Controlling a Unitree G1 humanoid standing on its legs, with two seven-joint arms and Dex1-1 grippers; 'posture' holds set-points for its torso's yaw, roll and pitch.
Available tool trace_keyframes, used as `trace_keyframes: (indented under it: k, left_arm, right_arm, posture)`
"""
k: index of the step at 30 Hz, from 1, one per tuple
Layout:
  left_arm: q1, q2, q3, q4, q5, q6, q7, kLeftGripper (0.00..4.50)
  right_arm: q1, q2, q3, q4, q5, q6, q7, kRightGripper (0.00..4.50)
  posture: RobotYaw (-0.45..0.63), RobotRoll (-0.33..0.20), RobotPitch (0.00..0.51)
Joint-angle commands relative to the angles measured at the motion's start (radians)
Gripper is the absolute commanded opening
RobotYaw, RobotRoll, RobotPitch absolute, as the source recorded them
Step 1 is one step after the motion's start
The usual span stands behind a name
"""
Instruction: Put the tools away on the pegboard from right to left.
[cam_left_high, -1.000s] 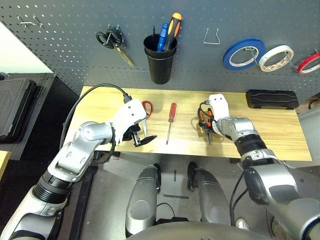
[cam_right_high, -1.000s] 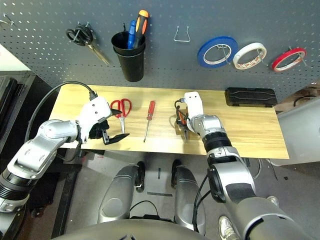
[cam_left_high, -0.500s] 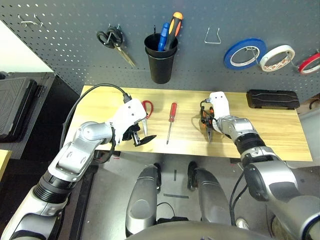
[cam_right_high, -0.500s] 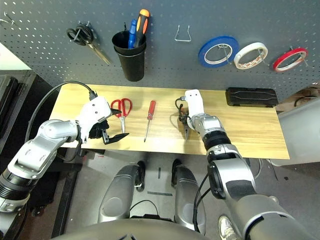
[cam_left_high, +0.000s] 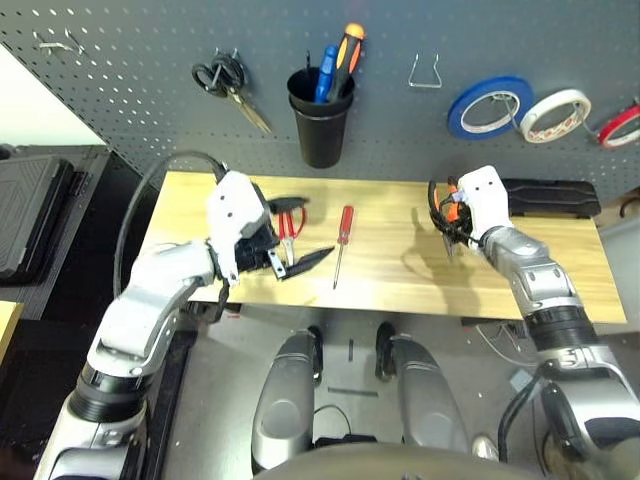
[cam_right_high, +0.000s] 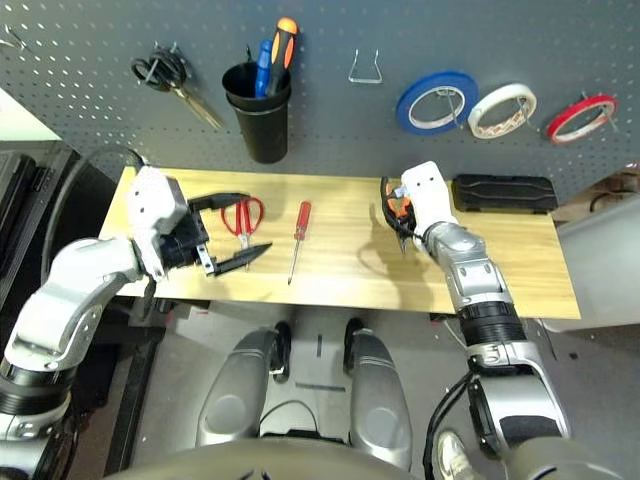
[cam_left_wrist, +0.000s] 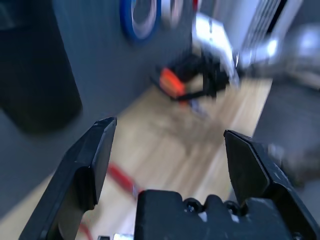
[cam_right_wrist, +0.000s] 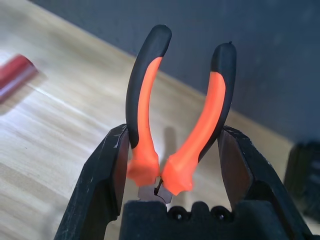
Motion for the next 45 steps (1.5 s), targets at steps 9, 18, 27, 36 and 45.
trace_keyframes:
  k: [9,18,27,36,45]
  left_arm:
    - [-0.098,-0.001,0.08,-0.104,-0.185,0.098,0.098,4.5]
    - [-0.138,0.01,0.086,-0.096,-0.224,0.115,0.128,4.5]
    - [-0.168,0.014,0.067,-0.061,-0.215,0.103,0.111,4.5]
    - [-0.181,0.015,0.055,-0.04,-0.207,0.094,0.099,4.5]
    - [-0.181,0.018,0.052,-0.034,-0.202,0.089,0.096,4.5]
  right_arm:
    - [0.115,-0.067,-0.064,-0.118,0.019,-0.286,0.055,2.95]
    - [0.154,-0.076,-0.106,-0.311,0.067,-0.362,0.081,2.95]
    - [0.117,-0.053,-0.12,-0.425,0.093,-0.448,0.058,2.95]
    - [-0.055,0.014,-0.101,-0.418,0.048,-0.538,-0.024,2.95]
    - [-0.197,0.063,-0.073,-0.39,0.027,-0.556,-0.061,2.95]
  posture:
    - [0.27,0.0,0.241]
    - [0.23,0.0,0.24]
    - [0.2,0.0,0.234]
    - [0.2,0.0,0.226]
    - [0.2,0.0,0.223]
